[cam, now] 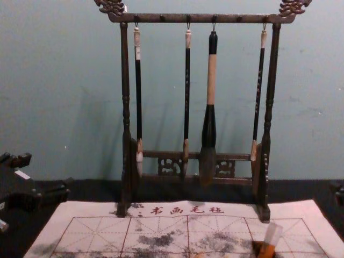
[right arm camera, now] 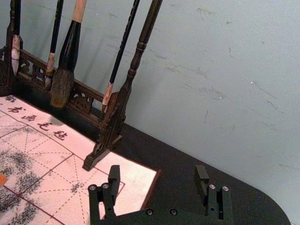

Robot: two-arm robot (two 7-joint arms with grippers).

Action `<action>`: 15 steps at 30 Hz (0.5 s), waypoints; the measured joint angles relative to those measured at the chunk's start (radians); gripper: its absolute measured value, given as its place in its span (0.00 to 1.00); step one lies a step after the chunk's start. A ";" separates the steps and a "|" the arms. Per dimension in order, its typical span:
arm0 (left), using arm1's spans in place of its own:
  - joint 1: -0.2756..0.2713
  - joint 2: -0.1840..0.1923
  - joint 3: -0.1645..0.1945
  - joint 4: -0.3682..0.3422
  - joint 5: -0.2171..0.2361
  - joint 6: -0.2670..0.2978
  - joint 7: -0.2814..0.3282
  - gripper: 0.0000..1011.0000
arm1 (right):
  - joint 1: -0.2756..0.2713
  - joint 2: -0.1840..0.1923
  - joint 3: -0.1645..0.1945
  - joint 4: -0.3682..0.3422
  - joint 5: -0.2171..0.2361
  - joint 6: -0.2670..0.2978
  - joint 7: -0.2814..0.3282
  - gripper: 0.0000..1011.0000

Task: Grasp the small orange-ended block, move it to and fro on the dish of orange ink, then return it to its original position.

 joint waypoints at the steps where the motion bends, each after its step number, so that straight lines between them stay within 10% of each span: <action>1: 0.000 0.000 0.000 0.000 0.000 0.000 0.000 0.99 | 0.000 0.000 0.000 0.000 0.000 0.000 0.000 0.99; 15: 0.000 0.000 0.000 0.000 0.000 0.000 0.000 0.99 | 0.000 0.000 0.000 0.000 0.000 0.000 0.000 0.99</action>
